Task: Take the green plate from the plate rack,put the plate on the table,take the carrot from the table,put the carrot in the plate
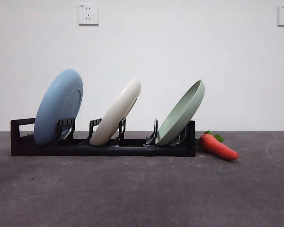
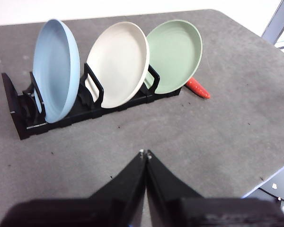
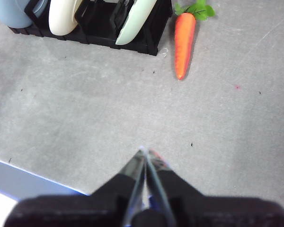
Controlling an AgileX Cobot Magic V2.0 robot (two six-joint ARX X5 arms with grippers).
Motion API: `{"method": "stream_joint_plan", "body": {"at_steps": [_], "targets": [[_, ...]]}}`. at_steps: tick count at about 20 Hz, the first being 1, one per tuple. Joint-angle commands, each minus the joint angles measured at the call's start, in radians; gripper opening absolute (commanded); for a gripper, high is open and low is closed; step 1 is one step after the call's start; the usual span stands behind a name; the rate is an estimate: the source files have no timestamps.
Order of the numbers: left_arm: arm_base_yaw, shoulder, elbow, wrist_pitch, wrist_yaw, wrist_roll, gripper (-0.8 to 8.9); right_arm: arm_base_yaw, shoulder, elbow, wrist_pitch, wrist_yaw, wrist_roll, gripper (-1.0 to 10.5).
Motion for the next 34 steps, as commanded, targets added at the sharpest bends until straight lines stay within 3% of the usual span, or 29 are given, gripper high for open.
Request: {"method": "stream_joint_plan", "body": {"at_steps": [1, 2, 3, 4, 8, 12, 18, 24, 27, 34], "targets": [[0.002, 0.002, -0.001, -0.003, -0.005, -0.011, 3.76, 0.002, 0.000, 0.002, 0.003, 0.000, -0.007, 3.3], [0.002, 0.002, -0.001, -0.002, -0.005, -0.023, 5.28, 0.002, 0.000, 0.002, 0.003, 0.001, -0.004, 5.2], [0.002, 0.002, -0.001, -0.001, -0.002, -0.023, 5.49, 0.002, 0.000, 0.002, 0.003, 0.002, -0.003, 6.3], [0.002, 0.002, -0.001, -0.001, 0.001, -0.023, 5.48, 0.002, 0.000, 0.002, 0.003, 0.002, 0.004, 6.6], [0.002, 0.013, 0.000, 0.060, 0.061, -0.059, 5.48, 0.002, 0.002, 0.002, 0.003, 0.002, 0.003, 6.6], [-0.013, 0.079, 0.003, 0.216, 0.153, -0.158, 5.48, 0.002, 0.002, 0.002, 0.003, 0.002, 0.003, 6.6], [-0.177, 0.232, 0.003, 0.446, 0.138, -0.256, 5.48, 0.002, 0.017, 0.002, 0.004, 0.002, 0.004, 6.6], [-0.482, 0.481, 0.069, 0.647, -0.151, -0.277, 5.48, 0.002, 0.059, 0.002, 0.004, 0.002, 0.004, 6.6], [-0.592, 0.669, 0.191, 0.702, -0.268, -0.239, 5.48, 0.002, 0.074, 0.002, 0.004, 0.002, 0.003, 6.6], [-0.695, 1.116, 0.515, 0.751, -0.351, -0.169, 5.34, 0.002, 0.085, 0.002, 0.004, 0.006, 0.004, 6.6]]}}
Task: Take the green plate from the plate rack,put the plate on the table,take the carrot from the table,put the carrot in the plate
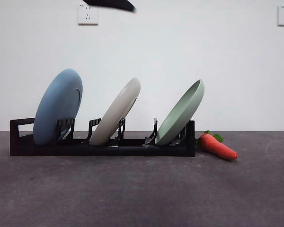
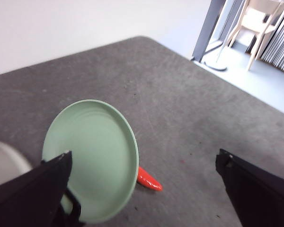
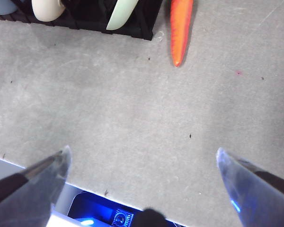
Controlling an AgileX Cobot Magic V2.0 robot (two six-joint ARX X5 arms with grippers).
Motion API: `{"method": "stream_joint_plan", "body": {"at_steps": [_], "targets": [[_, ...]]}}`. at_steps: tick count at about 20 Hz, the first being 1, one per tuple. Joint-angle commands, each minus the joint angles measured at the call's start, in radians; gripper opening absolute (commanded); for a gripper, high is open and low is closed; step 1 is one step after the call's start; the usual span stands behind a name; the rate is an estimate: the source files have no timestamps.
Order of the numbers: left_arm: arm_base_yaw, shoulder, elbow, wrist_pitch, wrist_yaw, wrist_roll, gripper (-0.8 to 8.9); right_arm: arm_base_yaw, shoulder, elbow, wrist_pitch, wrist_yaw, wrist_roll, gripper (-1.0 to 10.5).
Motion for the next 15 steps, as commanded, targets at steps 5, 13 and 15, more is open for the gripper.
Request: {"method": "stream_joint_plan", "body": {"at_steps": [5, 13, 15], "targets": [[-0.052, 0.307, 0.216, 0.059, -0.068, 0.094, 5.34, 0.002, 0.005, 0.002, 0.003, 0.003, 0.007, 6.6], [-0.055, 0.482, 0.230, 0.173, -0.090, 0.113, 5.34, 0.002, 0.005, 0.002, 0.003, 0.003, 0.008, 6.6], [-0.060, 0.510, 0.230, 0.189, -0.091, 0.114, 5.34, 0.002, 0.006, 0.002, 0.004, 0.003, 0.008, 6.6]]}}
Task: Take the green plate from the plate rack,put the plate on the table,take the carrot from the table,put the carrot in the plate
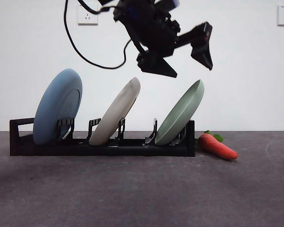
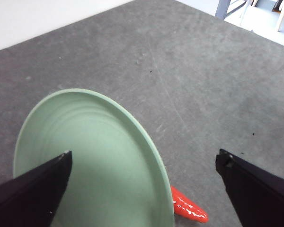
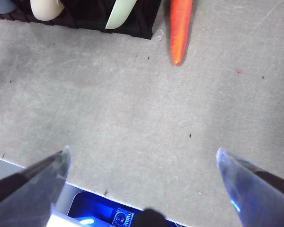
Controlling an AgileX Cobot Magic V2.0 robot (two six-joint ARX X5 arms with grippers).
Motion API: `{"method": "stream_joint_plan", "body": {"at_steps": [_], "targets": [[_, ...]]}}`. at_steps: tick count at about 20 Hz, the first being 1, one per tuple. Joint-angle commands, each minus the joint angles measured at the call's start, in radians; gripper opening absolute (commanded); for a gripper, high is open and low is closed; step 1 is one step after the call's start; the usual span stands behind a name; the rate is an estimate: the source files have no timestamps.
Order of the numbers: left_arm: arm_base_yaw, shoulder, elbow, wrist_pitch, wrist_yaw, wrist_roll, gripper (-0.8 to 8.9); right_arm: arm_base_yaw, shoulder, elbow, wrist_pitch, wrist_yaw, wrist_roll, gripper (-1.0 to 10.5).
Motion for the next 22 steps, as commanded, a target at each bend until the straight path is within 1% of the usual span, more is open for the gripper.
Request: {"method": "stream_joint_plan", "body": {"at_steps": [1, 8, 9, 11, 15, 17, 19, 20, 22], "targets": [[-0.007, 0.038, 0.002, 0.026, -0.008, 0.017, 5.34, 0.002, 0.001, 0.002, 0.004, 0.003, 0.007, 6.6], [-0.025, 0.099, 0.002, 0.032, -0.042, 0.019, 5.26, 0.002, 0.020, 0.002, 0.008, 0.003, 0.007, 6.6], [-0.030, 0.100, 0.002, 0.034, -0.057, 0.020, 4.81, 0.002, 0.023, 0.002, 0.010, 0.003, 0.007, 6.6], [-0.032, 0.100, 0.002, 0.035, -0.061, 0.022, 3.34, 0.002, 0.025, 0.002, 0.013, 0.003, 0.007, 6.6], [-0.033, 0.100, 0.002, 0.032, -0.048, 0.019, 1.56, 0.002, 0.026, 0.002, 0.019, 0.003, 0.007, 6.6], [-0.033, 0.100, 0.002, 0.032, -0.035, 0.017, 1.17, 0.002, 0.026, 0.002, 0.020, 0.003, 0.006, 6.6], [-0.032, 0.100, 0.002, 0.032, 0.005, 0.015, 1.16, 0.002, 0.026, 0.002, 0.021, 0.003, 0.006, 6.6], [-0.032, 0.100, 0.002, 0.032, 0.008, 0.015, 1.02, 0.002, 0.026, 0.002, 0.021, 0.003, 0.006, 6.6], [-0.032, 0.100, 0.002, 0.031, 0.018, 0.011, 0.23, 0.002, 0.026, 0.002, 0.022, 0.003, 0.006, 6.6]]}}
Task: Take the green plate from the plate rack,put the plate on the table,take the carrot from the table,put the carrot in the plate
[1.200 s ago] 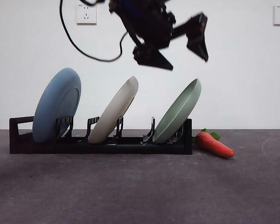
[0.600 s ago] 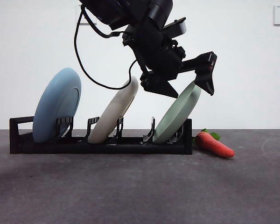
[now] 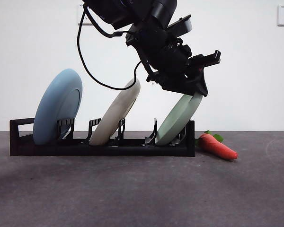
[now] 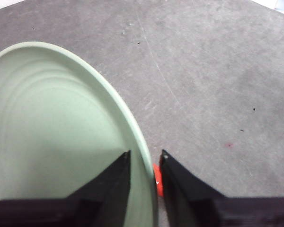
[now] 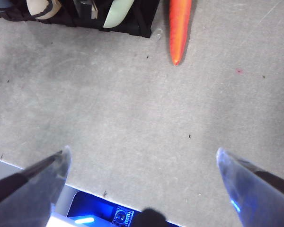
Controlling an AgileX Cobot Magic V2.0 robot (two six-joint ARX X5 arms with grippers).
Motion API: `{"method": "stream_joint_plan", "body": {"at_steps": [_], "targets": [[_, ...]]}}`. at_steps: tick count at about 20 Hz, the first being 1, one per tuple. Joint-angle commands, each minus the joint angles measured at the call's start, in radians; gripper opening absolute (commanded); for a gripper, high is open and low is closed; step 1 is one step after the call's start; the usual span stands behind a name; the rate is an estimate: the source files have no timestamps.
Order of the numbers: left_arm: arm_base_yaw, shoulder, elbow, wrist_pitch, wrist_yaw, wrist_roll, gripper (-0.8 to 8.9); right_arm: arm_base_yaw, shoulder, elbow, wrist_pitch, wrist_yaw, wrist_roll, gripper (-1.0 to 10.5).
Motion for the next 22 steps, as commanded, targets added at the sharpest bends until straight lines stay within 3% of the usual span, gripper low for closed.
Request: {"method": "stream_joint_plan", "body": {"at_steps": [1, 12, 22], "targets": [[-0.002, 0.008, 0.001, 0.005, 0.031, 0.000, 0.22, 0.002, 0.000, 0.002, 0.010, 0.002, 0.006, 6.6], [0.000, -0.008, 0.002, 0.020, 0.132, -0.103, -0.08, 0.002, 0.000, 0.002, 0.012, 0.002, 0.006, 6.6], [0.005, -0.087, 0.081, -0.066, 0.124, -0.104, -0.07, 0.002, 0.000, 0.002, 0.021, 0.002, 0.006, 6.6]]}}
